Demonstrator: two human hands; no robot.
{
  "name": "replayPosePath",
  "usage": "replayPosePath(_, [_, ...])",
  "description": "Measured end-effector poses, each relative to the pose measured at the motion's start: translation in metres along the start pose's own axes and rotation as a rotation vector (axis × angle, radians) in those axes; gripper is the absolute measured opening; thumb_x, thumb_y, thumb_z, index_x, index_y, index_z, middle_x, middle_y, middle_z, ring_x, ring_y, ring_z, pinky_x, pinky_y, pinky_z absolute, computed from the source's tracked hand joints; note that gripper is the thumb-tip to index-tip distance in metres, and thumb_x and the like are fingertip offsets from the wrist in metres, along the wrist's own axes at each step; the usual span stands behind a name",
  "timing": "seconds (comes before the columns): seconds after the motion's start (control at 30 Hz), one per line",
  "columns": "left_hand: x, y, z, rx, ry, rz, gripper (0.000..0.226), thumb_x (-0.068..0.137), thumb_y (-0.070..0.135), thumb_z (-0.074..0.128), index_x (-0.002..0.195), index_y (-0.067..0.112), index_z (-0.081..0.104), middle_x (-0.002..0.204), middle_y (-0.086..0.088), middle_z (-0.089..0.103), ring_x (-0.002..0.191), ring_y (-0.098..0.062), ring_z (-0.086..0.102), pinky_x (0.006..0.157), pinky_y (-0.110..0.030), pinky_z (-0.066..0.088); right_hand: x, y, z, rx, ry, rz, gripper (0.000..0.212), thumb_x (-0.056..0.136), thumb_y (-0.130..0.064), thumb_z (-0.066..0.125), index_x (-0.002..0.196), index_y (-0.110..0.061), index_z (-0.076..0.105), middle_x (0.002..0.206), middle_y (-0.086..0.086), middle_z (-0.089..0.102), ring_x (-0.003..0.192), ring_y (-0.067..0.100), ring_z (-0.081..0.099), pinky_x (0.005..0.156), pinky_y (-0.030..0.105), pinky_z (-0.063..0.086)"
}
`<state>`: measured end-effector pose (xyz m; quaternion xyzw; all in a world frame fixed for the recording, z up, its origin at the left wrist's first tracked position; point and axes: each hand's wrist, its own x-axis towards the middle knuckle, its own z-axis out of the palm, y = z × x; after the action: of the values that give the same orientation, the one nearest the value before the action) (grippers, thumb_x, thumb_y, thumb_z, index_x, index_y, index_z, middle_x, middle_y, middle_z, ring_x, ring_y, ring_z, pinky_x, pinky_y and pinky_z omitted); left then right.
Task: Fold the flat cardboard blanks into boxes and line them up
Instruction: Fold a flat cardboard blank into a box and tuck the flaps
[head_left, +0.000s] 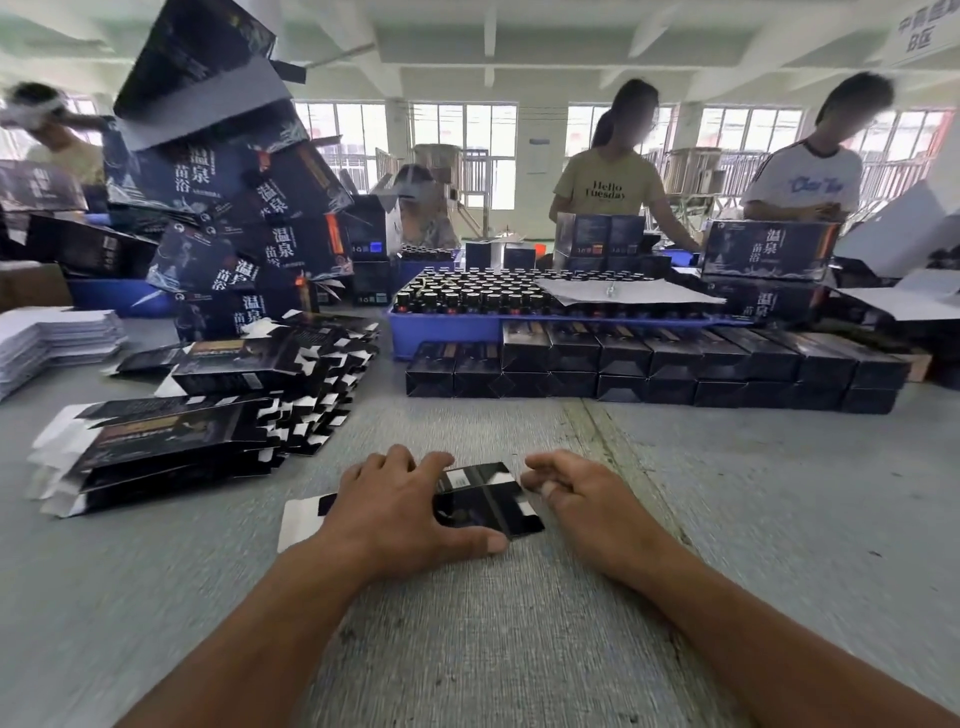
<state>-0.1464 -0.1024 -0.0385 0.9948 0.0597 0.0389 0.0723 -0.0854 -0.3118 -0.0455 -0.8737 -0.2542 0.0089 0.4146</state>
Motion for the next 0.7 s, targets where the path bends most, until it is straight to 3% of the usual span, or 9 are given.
replayPosePath(0.17, [-0.001, 0.003, -0.002, -0.039, 0.024, -0.002, 0.128, 0.041, 0.107, 0.038, 0.149, 0.04, 0.025, 0.134, 0.001, 0.041, 0.124, -0.021, 0.042, 0.106, -0.041, 0.036, -0.001, -0.001, 0.001, 0.001, 0.007, -0.012, 0.037, 0.105, -0.015, 0.043, 0.14, -0.024, 0.052, 0.131, -0.009, 0.063, 0.115, 0.002, 0.056, 0.086, 0.009, 0.04])
replayPosePath(0.3, [-0.001, 0.007, -0.002, -0.045, 0.129, 0.053, 0.122, 0.049, 0.102, 0.046, 0.15, 0.038, 0.024, 0.13, 0.005, 0.034, 0.12, -0.017, 0.041, 0.104, -0.038, 0.034, -0.001, -0.002, 0.0, 0.079, 0.051, 0.023, 0.035, 0.105, -0.017, 0.046, 0.139, -0.024, 0.052, 0.127, -0.004, 0.064, 0.112, 0.009, 0.061, 0.098, 0.03, 0.051])
replayPosePath(0.5, [-0.005, 0.017, -0.002, -0.023, 0.309, 0.211, 0.107, 0.057, 0.099, 0.036, 0.149, 0.043, 0.028, 0.125, 0.014, 0.024, 0.119, -0.008, 0.034, 0.103, -0.032, 0.027, -0.003, -0.003, -0.011, 0.403, 0.119, 0.087, 0.019, 0.1, -0.028, 0.06, 0.118, -0.026, 0.064, 0.101, -0.006, 0.077, 0.088, 0.007, 0.074, 0.069, 0.021, 0.058])
replayPosePath(0.6, [-0.007, 0.02, -0.002, -0.014, 0.302, 0.259, 0.111, 0.056, 0.103, 0.027, 0.15, 0.044, 0.025, 0.14, 0.015, 0.024, 0.13, -0.009, 0.031, 0.108, -0.035, 0.024, -0.003, -0.002, -0.015, 0.478, 0.164, 0.094, 0.007, 0.096, -0.024, 0.065, 0.102, -0.026, 0.067, 0.087, -0.012, 0.077, 0.079, 0.005, 0.074, 0.06, 0.015, 0.056])
replayPosePath(0.7, [-0.01, 0.025, 0.002, 0.014, 0.235, 0.314, 0.123, 0.05, 0.108, 0.024, 0.155, 0.043, 0.009, 0.153, 0.013, 0.023, 0.14, -0.011, 0.024, 0.118, -0.041, 0.016, -0.002, -0.002, -0.017, 0.552, 0.22, 0.127, 0.005, 0.094, -0.019, 0.069, 0.096, -0.023, 0.069, 0.081, -0.01, 0.077, 0.073, 0.007, 0.074, 0.057, 0.015, 0.055])
